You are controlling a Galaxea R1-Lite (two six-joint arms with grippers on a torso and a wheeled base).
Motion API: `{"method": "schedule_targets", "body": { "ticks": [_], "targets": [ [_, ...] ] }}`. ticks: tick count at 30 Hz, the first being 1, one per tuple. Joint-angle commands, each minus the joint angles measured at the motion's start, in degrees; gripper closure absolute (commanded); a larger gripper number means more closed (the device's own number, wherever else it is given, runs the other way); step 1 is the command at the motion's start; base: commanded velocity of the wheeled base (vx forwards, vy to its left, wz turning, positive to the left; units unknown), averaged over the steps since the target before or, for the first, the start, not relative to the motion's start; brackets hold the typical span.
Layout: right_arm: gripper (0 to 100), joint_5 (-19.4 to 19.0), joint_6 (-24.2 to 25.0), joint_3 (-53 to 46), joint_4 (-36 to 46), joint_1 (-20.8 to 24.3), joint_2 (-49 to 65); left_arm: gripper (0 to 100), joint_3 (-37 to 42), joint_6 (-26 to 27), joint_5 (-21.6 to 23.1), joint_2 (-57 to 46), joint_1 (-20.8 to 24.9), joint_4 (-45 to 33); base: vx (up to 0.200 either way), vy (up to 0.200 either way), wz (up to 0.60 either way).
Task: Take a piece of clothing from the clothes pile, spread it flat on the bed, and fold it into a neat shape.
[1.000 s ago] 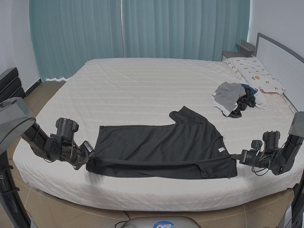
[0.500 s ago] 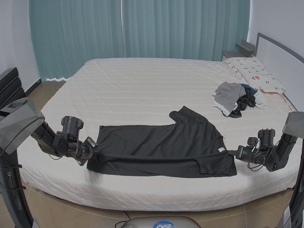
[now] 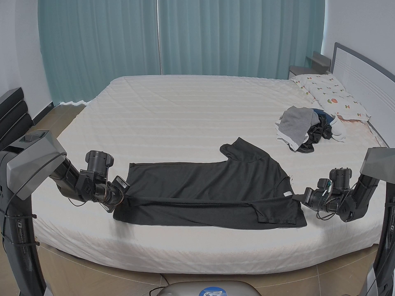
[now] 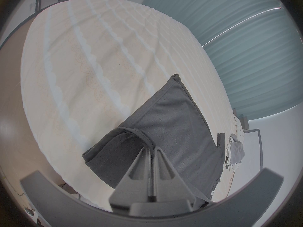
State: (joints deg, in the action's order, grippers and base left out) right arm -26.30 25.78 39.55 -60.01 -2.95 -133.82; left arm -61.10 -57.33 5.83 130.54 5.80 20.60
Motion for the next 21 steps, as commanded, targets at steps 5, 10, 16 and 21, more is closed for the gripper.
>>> {"method": "schedule_targets", "body": {
  "ticks": [5, 10, 16, 21],
  "targets": [
    [100, -0.07, 0.14, 0.71, -2.39, 0.14, -3.38, 100, -0.42, 0.12, -0.03, 0.95, 0.35, -0.04, 0.0, 0.0, 0.0],
    [100, 0.02, 0.23, 0.8, -4.23, 0.14, -5.31, 0, -0.34, 0.29, -0.11, 1.21, 0.35, -0.04, 0.0, 0.0, 0.0],
    [0, -0.16, 0.76, 0.71, -4.41, 0.14, -4.88, 0, -0.42, 0.2, -0.38, 1.3, 0.53, -0.04, 0.0, 0.0, 0.0],
    [0, -0.07, 4.98, -0.08, -5.64, 0.14, -1.36, 0, 0.1, -0.32, -0.29, 0.77, 0.35, -0.12, 0.0, 0.0, 0.0]
  ]
}}
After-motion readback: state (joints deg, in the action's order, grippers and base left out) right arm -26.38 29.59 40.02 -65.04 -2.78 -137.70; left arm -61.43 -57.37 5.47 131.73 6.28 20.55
